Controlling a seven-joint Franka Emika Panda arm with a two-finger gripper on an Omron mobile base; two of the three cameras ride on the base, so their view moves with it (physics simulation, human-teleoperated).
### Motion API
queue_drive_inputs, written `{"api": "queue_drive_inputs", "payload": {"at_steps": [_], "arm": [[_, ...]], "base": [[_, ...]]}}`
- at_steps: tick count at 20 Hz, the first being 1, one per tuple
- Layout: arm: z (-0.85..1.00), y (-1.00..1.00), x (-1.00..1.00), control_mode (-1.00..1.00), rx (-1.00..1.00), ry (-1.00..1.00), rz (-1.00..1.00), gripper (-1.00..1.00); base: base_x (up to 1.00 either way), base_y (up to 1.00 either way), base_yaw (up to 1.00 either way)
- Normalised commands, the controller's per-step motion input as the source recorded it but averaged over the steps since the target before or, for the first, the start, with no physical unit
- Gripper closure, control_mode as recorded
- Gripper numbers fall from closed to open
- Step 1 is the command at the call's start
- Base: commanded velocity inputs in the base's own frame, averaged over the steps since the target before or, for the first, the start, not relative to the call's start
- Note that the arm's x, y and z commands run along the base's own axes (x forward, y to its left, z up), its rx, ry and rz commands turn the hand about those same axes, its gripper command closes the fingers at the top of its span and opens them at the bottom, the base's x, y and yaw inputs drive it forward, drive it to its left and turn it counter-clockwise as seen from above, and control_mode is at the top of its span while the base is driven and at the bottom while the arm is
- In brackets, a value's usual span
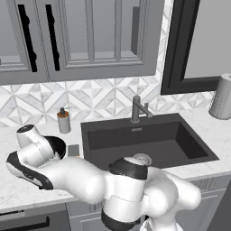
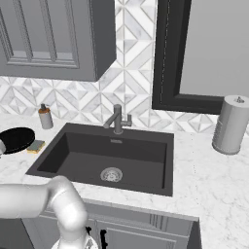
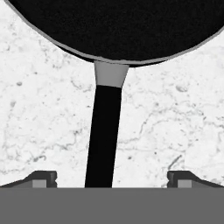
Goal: Pick the pan and sponge and place them into the sink. Then turn on the water.
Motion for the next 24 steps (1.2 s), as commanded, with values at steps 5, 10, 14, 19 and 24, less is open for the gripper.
{"api": "queue_drive_inputs", "payload": {"at_steps": [5, 10, 14, 19, 24], "arm": [[-0.29, 0.00, 0.00, -1.00, 0.00, -0.01, 0.00, -1.00], [-0.21, 0.00, 0.00, -1.00, 0.00, -0.06, 0.00, -1.00], [-0.30, -0.03, 0.00, -1.00, 0.00, -0.13, 0.00, -1.00], [-0.34, -0.25, -0.04, -1.00, 0.04, -0.14, 0.00, -1.00], [-0.36, -0.28, 0.00, -1.00, 0.08, -0.07, 0.00, 1.00]], "base": [[0.00, 0.00, 0.00], [0.00, 0.00, 0.00], [0.00, 0.00, 0.00], [0.00, 0.00, 0.00], [0.00, 0.00, 0.00]]}}
